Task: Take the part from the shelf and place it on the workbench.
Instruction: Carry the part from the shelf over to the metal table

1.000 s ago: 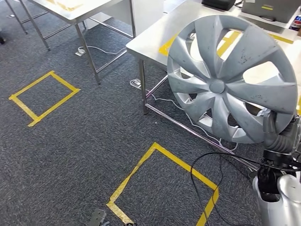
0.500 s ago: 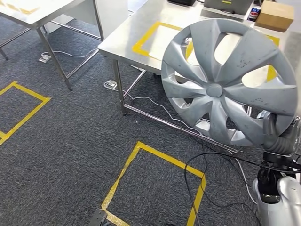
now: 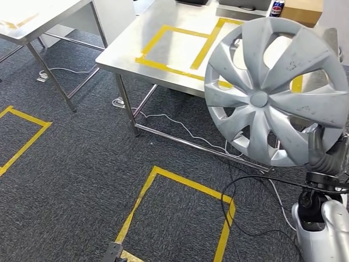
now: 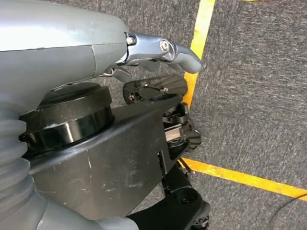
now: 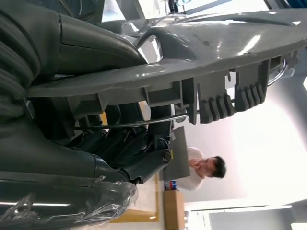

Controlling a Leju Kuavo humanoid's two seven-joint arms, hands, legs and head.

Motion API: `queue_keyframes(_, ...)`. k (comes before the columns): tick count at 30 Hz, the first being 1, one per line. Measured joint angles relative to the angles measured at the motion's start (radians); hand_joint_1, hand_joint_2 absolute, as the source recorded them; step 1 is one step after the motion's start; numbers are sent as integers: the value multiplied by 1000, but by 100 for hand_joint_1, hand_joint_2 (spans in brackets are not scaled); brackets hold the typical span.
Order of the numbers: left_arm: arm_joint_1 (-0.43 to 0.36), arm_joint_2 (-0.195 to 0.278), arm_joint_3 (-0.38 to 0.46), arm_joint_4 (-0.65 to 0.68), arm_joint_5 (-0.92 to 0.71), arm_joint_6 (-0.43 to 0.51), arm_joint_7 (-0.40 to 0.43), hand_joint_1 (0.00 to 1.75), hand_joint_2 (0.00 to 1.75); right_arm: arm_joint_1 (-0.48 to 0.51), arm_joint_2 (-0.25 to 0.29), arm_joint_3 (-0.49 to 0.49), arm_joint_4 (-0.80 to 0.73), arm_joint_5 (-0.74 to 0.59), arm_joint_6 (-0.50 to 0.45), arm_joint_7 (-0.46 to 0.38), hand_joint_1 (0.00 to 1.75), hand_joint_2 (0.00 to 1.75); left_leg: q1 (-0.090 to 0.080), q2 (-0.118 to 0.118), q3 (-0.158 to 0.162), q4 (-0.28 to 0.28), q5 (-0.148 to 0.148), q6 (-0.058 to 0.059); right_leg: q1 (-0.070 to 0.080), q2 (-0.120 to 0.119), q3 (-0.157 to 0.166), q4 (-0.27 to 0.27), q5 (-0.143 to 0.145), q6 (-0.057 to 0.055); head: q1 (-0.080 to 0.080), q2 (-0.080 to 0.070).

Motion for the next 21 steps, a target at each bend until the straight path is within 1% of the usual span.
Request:
queue_keyframes(1,0,0,0,0,0,-2,-1,0,175,1,0,0,4,-13,-10,6,175,175,1,0,1,-2,-1,-6,0,0,-1,0,0,0,0,0)
queue_keyframes(5,1,0,1,0,2,-9,-11,0,175,8,-11,-1,12,-44,-52,26,175,175,1,0,1,-3,1,-7,0,0,-1,0,0,0,1,0)
queue_keyframes(6,1,0,2,0,2,-9,-12,0,175,10,-16,-1,13,-48,-58,29,175,175,-1,0,0,-3,-1,-4,-2,0,1,-4,2,2,1,0)
queue_keyframes(7,1,-1,2,0,2,-8,-13,0,175,12,-21,-1,13,-51,-62,31,175,175,-2,0,4,-12,0,4,-4,0,5,-12,4,6,0,0)
queue_keyframes(9,1,-3,3,0,3,-8,-15,0,175,15,-32,-2,13,-58,-70,37,175,175,0,2,28,-51,9,19,-7,0,7,-18,6,15,2,0)
queue_keyframes(10,0,-4,4,0,4,-8,-15,0,175,16,-38,-3,13,-65,-77,42,175,175,2,4,44,-72,16,24,-8,0,-3,5,-5,18,4,0)
queue_keyframes(11,0,-4,4,0,4,-7,-15,0,175,18,-44,-5,13,-76,-86,48,175,175,5,6,57,-85,20,25,-10,-1,-26,50,-24,22,6,0)
queue_keyframes(12,0,-4,5,0,5,-5,-15,0,175,21,-50,-9,14,-89,-96,55,175,175,7,7,65,-90,18,25,-13,-1,-56,111,-50,28,7,0)
queue_keyframes(13,1,-4,5,0,5,-2,-14,0,175,26,-57,-13,15,-102,-107,61,175,175,9,8,70,-90,14,22,-17,-1,-89,172,-71,35,7,0)
queue_keyframes(14,2,-4,6,0,6,0,-13,0,175,33,-62,-19,15,-115,-114,66,175,175,12,8,76,-90,9,17,-23,-1,-113,210,-78,43,7,0)
queue_keyframes(15,2,-4,8,0,9,3,-13,0,175,41,-69,-25,15,-132,-117,70,175,175,17,8,83,-89,3,11,-30,-2,-120,214,-67,52,7,0)
queue_keyframes(16,3,-4,10,0,12,5,-14,0,175,47,-75,-32,15,-150,-117,72,175,175,24,7,90,-87,-4,1,-39,-5,-106,177,-37,64,7,0)
queue_keyframes(17,4,-3,13,0,16,6,-14,0,175,53,-82,-41,15,-166,-114,74,175,175,30,6,97,-81,-14,-11,-51,-12,-77,111,1,80,7,0)
queue_keyframes(18,4,2,16,-1,18,8,-15,0,175,57,-87,-49,16,-180,-111,74,175,175,33,5,100,-73,-26,-24,-59,-15,-47,55,24,96,12,0)
queue_keyframes(19,4,4,18,-1,19,9,-17,0,175,60,-91,-57,16,-187,-109,74,175,175,34,5,101,-61,-40,-37,-66,-15,-25,14,33,100,16,0)
queue_keyframes(20,4,8,19,-1,21,11,-18,0,175,64,-94,-63,16,-192,-107,74,175,175,33,5,100,-53,-51,-45,-70,-13,-16,1,26,94,15,0)
queue_keyframes(21,4,10,21,-1,22,12,-20,0,175,68,-96,-67,16,-194,-106,73,175,175,31,5,100,-48,-59,-52,-69,-6,-18,10,11,79,12,0)
